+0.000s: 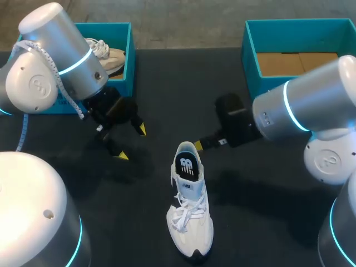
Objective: Take the shoe out of the shoebox, open the shoe tongue, remove and reinsert the insole, then place the shoe into the shoebox
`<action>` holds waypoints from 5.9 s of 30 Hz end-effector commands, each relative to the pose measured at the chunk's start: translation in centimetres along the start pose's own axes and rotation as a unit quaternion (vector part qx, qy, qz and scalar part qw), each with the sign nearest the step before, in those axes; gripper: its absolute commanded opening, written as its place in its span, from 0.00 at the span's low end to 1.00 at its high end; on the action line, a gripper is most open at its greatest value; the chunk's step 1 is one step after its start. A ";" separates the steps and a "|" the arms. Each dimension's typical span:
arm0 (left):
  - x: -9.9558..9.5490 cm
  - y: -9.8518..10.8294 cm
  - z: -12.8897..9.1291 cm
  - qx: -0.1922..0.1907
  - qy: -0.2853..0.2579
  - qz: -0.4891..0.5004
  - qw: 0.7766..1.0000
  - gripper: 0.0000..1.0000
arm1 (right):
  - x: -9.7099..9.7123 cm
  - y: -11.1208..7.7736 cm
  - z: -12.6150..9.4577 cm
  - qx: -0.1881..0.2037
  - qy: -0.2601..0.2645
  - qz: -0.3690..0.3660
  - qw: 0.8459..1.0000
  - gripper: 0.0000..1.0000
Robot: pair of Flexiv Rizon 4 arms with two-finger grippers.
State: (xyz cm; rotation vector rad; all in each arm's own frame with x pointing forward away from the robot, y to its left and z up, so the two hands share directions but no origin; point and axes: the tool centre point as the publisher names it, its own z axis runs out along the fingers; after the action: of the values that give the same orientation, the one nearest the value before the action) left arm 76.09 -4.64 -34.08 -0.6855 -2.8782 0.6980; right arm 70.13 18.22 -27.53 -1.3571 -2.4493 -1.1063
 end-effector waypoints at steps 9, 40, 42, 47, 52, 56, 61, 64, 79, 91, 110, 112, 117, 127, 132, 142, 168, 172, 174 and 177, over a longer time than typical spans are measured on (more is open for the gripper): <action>0.1 0.0 0.0 -0.002 -0.001 0.000 1.000 1.00 | 0.4 0.2 0.1 0.002 -0.011 0.001 1.000 0.00; 0.2 1.0 -0.5 -0.025 0.002 -0.041 0.999 1.00 | 0.2 0.2 -0.4 0.010 -0.043 0.006 0.999 0.00; 0.2 1.0 -0.5 -0.025 0.002 -0.041 0.999 1.00 | 0.2 0.2 -0.4 0.010 -0.043 0.006 0.999 0.00; 0.2 1.0 -0.5 -0.025 0.002 -0.041 0.999 1.00 | 0.2 0.2 -0.4 0.010 -0.043 0.006 0.999 0.00; 0.2 1.0 -0.5 -0.025 0.002 -0.041 0.999 1.00 | 0.2 0.2 -0.4 0.010 -0.043 0.006 0.999 0.00; 0.2 1.0 -0.5 -0.025 0.002 -0.041 0.999 1.00 | 0.2 0.2 -0.4 0.010 -0.043 0.006 0.999 0.00; 0.2 1.0 -0.5 -0.026 0.002 -0.041 0.999 1.00 | 0.2 0.1 -0.5 0.010 -0.045 0.006 0.999 0.00; 0.2 1.0 -0.5 -0.026 0.002 -0.041 0.999 1.00 | 0.2 0.1 -0.5 0.010 -0.045 0.006 0.999 0.00; 0.3 1.7 -1.0 -0.039 0.001 -0.072 0.997 1.00 | 0.2 0.0 -0.8 0.019 -0.071 0.012 0.997 0.00; 1.3 3.9 -2.5 -0.092 -0.002 -0.172 0.981 1.00 | -0.5 -0.7 -1.9 0.046 -0.134 0.023 0.990 0.59; -0.4 5.7 -6.5 -0.131 -0.041 -0.326 0.935 1.00 | -1.6 1.1 -2.6 0.147 -0.204 0.048 0.967 0.54; -0.4 5.7 -6.6 -0.132 -0.043 -0.329 0.934 1.00 | -1.6 1.1 -2.5 0.149 -0.204 0.048 0.966 0.51; -0.3 5.6 -6.8 -0.135 -0.047 -0.335 0.931 1.00 | -1.8 1.1 -2.4 0.151 -0.204 0.050 0.966 0.47; -0.5 5.7 -7.6 -0.132 -0.058 -0.368 0.919 1.00 | -1.9 0.9 -2.5 0.155 -0.209 0.057 0.964 0.46; -0.5 5.9 -8.0 -0.134 -0.059 -0.385 0.911 1.00 | -1.9 0.8 -2.5 0.161 -0.214 0.067 0.961 0.44; -0.6 6.6 -9.4 -0.133 -0.071 -0.430 0.890 1.00 | -1.9 0.6 -2.4 0.169 -0.227 0.082 0.956 0.34; -0.6 10.4 -13.4 -0.132 -0.132 -0.555 0.811 1.00 | -0.7 -0.4 -1.0 0.184 -0.276 0.167 0.928 0.00; -0.7 11.5 -14.3 -0.132 -0.132 -0.577 0.795 1.00 | -0.4 -0.7 -0.4 0.187 -0.279 0.177 0.925 0.00; -0.7 12.2 -14.8 -0.131 -0.135 -0.587 0.787 1.00 | -0.2 -0.8 -0.1 0.189 -0.283 0.188 0.921 0.00; -0.7 12.5 -15.1 -0.131 -0.135 -0.588 0.786 1.00 | 0.3 -1.0 0.4 0.186 -0.277 0.203 0.920 0.00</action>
State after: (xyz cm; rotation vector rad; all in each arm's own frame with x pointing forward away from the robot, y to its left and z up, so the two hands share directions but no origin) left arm 84.64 10.94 -26.55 1.2609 -2.8406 0.1764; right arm 69.25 17.48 -27.57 -2.1057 -2.3445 -0.1594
